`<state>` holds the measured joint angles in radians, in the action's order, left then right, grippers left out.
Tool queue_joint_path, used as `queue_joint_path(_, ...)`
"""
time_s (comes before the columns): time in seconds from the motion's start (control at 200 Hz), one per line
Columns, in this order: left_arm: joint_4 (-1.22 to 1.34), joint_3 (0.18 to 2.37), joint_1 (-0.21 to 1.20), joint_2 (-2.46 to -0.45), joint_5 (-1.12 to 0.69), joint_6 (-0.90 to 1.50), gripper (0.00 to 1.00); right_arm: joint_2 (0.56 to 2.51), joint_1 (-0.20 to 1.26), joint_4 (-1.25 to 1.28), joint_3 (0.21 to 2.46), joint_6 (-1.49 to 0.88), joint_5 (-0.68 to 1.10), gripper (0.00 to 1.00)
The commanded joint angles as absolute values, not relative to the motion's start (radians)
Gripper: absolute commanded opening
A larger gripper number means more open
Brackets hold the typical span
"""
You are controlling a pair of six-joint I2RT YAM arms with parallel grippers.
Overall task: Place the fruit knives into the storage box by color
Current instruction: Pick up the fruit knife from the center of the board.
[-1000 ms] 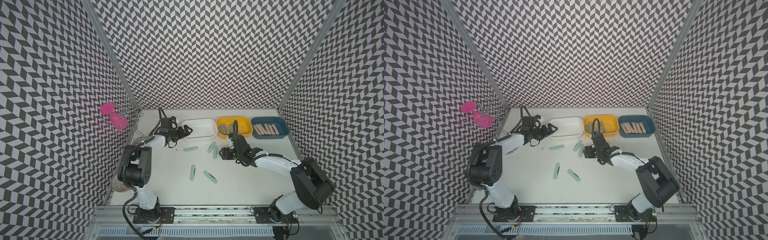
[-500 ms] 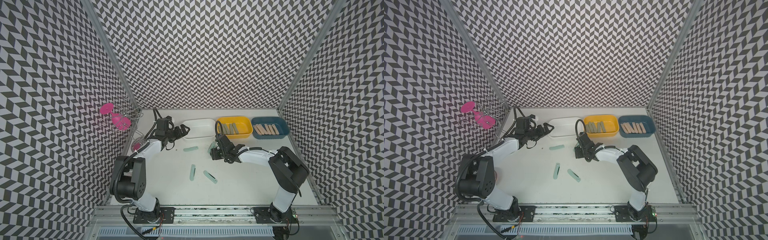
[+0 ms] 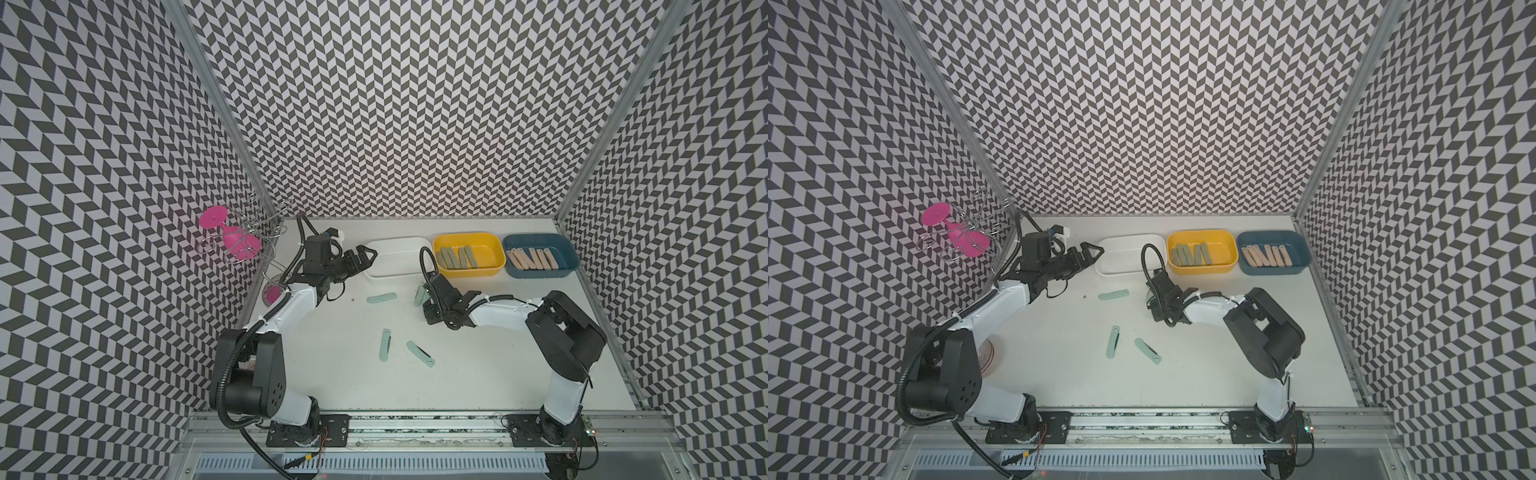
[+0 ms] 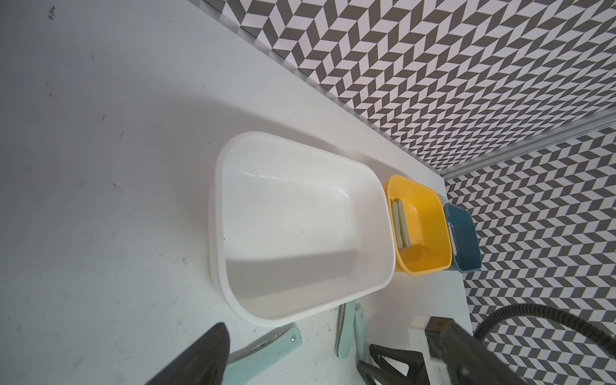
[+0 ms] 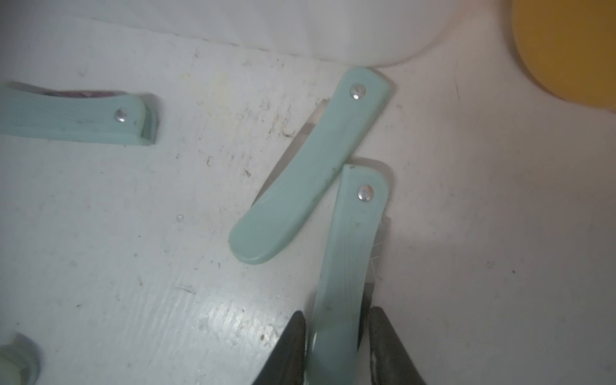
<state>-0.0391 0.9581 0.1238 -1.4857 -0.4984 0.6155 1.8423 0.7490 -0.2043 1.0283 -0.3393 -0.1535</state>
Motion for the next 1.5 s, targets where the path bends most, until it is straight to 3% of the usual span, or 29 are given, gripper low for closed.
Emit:
queue_joint_path(0.0,0.0,0.937,0.117,-1.461,-0.523,0.629,1.0,1.817,0.752,-0.234,0.987,-0.344,-0.158,0.3)
queue_joint_path(0.13,0.005,0.934,0.118,-1.47,-0.528,0.633,1.0,1.858,0.75,-0.239,1.029,-0.354,-0.156,0.42)
queue_joint_path(0.27,0.007,0.932,0.118,-1.472,-0.531,0.632,1.0,1.905,0.749,-0.241,1.068,-0.363,-0.187,0.43)
queue_joint_path(0.771,0.024,0.955,0.15,-1.503,-0.535,0.644,1.0,1.885,0.742,-0.233,1.044,-0.377,-0.194,0.22)
queue_joint_path(1.232,0.053,0.993,0.243,-1.543,-0.544,0.67,1.0,1.645,0.73,-0.215,0.932,-0.424,-0.142,0.19)
queue_joint_path(1.497,0.104,1.024,0.313,-1.598,-0.558,0.715,1.0,1.537,0.705,-0.238,0.992,-0.429,-0.115,0.19)
